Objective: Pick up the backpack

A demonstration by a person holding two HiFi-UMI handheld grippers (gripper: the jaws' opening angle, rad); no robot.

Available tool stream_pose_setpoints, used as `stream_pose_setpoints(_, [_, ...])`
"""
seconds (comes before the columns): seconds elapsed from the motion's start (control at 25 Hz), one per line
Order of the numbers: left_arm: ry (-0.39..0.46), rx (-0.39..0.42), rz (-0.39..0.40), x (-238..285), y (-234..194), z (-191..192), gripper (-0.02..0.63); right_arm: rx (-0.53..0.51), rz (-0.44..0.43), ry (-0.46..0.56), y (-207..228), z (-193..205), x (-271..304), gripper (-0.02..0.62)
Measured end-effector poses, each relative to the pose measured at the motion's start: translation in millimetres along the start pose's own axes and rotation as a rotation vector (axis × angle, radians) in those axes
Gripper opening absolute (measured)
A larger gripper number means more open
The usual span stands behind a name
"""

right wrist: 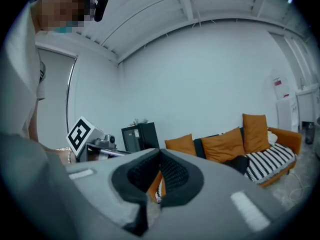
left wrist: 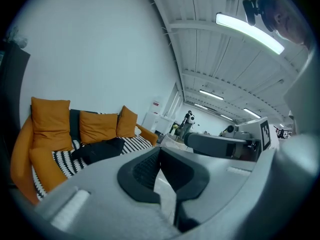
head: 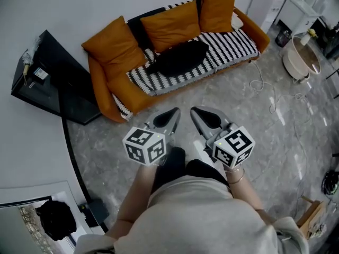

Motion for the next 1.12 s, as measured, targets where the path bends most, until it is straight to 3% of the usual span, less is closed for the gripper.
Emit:
stream_pose_setpoints(0.28, [-0.024, -0.062, 0.060, 39, -24, 1, 0.008, 0.043, 0.053, -0.007, 37, 4, 21, 0.003])
stream_pose_setpoints(0.48, [-0.045, -0.081, 0.063, 78, -67, 2, 0.008, 0.074, 0.095, -0.001, 81, 4, 53, 0.003])
stream_pose_setpoints(0.88, [-0.062, -0.176, 0.080, 165, -194, -37, 0.008, 0.116, 0.095, -0.036, 169, 14, 198, 0.003])
stream_pose_setpoints(1.12, [-0.080, -0.140, 0.102, 209, -264, -69, 0.008, 0.127, 0.113, -0.044, 211, 10, 278, 0.003])
Point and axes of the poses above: the fingertips, and each gripper's own axes: x forward along the fingers, y to its right, z out of its underside, the point moved 3 cm from there along -x, backward along the fingers, and after that the axes turned 13 degrees about y, right-handed, at the moved point
